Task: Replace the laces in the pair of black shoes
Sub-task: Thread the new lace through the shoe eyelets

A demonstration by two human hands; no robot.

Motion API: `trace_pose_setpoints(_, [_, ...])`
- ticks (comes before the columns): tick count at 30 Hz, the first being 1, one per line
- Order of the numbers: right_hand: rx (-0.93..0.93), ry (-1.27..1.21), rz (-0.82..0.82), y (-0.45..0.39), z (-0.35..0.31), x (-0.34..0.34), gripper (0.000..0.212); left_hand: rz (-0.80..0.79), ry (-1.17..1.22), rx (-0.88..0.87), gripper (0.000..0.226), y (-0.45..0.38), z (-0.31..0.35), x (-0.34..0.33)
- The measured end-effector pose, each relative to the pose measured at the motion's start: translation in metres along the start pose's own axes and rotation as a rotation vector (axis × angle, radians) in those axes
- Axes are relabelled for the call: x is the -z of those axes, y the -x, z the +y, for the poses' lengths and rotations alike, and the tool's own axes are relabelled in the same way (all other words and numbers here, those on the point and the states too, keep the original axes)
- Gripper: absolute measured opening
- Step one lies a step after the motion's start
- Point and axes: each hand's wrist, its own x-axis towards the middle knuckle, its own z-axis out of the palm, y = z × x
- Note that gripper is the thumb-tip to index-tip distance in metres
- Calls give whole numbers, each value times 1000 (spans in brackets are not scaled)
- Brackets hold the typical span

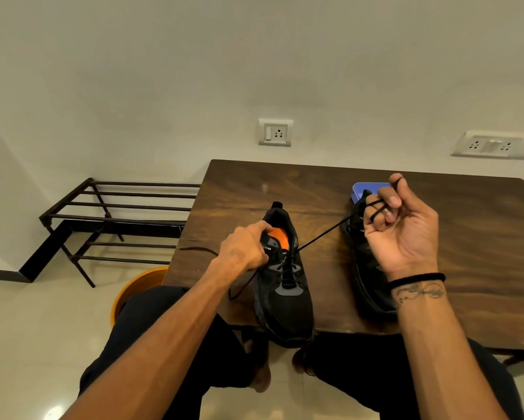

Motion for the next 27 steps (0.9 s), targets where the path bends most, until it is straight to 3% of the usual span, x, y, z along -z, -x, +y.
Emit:
trace_pose_setpoints(5, [48,-83,151,-10,-16,24,15,120,-141,64,67,-1,-6,9])
trace_pose_setpoints(7, [41,95,204,-12,-19,26,14,102,-123,62,62,-2,-8,8])
trace_pose_setpoints(12, [149,837,422,-14,-6,23,13,58,-47,10,58,-7,-9,4])
trace_pose_setpoints(15, [67,971,495,-18,4,29,26,60,29,-22,50,-9,-10,4])
trace_pose_setpoints(18, [-27,1129,478,-22,15,34,33,85,105,-85,37,-7,-6,4])
trace_pose_setpoints(21, [6,1315,346,-22,24,37,41,127,94,-129,23,-4,1,2])
trace_pose_setpoints(27, [34,1356,15,-13,47,26,20,187,89,-84,25,1,4,-6])
